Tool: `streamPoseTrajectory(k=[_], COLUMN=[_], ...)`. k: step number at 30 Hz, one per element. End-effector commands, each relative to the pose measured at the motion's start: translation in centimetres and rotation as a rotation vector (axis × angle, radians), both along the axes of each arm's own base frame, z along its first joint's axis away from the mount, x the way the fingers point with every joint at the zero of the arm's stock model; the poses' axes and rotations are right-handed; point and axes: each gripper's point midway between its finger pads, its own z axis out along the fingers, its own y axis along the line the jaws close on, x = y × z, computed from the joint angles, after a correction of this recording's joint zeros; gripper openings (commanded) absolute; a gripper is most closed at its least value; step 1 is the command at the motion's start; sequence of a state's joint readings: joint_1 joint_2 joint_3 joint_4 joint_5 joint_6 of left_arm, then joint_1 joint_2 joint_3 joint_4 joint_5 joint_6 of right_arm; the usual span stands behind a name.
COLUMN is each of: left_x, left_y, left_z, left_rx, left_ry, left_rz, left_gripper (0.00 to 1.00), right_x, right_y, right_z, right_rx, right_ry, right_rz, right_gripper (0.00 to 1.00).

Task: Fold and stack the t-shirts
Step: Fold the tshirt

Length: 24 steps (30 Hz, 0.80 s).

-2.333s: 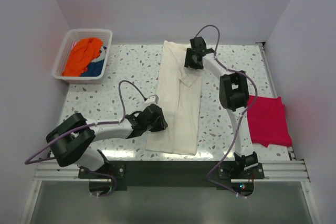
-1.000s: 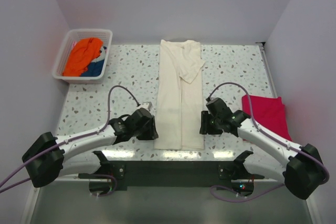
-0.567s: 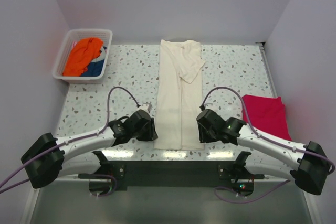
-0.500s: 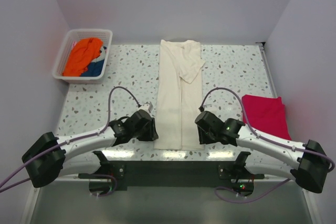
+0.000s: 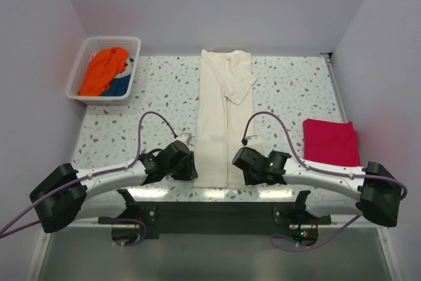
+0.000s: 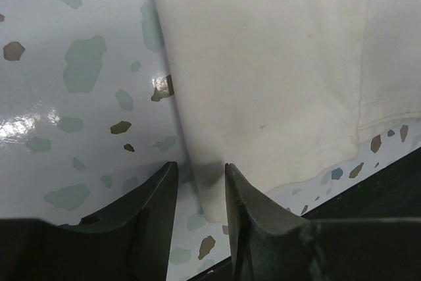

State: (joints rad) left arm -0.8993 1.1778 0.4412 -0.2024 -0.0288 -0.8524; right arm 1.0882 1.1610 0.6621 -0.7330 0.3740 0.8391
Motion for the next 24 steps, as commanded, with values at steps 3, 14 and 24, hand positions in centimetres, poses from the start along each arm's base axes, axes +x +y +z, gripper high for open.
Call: streamPoseTrajectory(k=[3,14,24], left_x=[-0.1,-0.3,-0.4], left_y=[-0.6,-0.7,-0.7], left_z=[-0.2,-1.1,-1.6], left_rx=[-0.026,-0.007,0.003], left_ry=[-0.009,0.013,0.024], left_rz=[-0.017,-0.032,-0.029], left_gripper=[0.39,0.36,0.19], right_x=[1.1,0.1,-0.7], right_y=[1.9,1.6,1.2], right_z=[0.5,-1.5,-2.4], right_rx=[0.037,0.021,0.037], right_ry=[-0.055,-0.010,0.020], right_rz=[-0.032,-0.041,-0.055], right_gripper=[0.40,0.36,0.29])
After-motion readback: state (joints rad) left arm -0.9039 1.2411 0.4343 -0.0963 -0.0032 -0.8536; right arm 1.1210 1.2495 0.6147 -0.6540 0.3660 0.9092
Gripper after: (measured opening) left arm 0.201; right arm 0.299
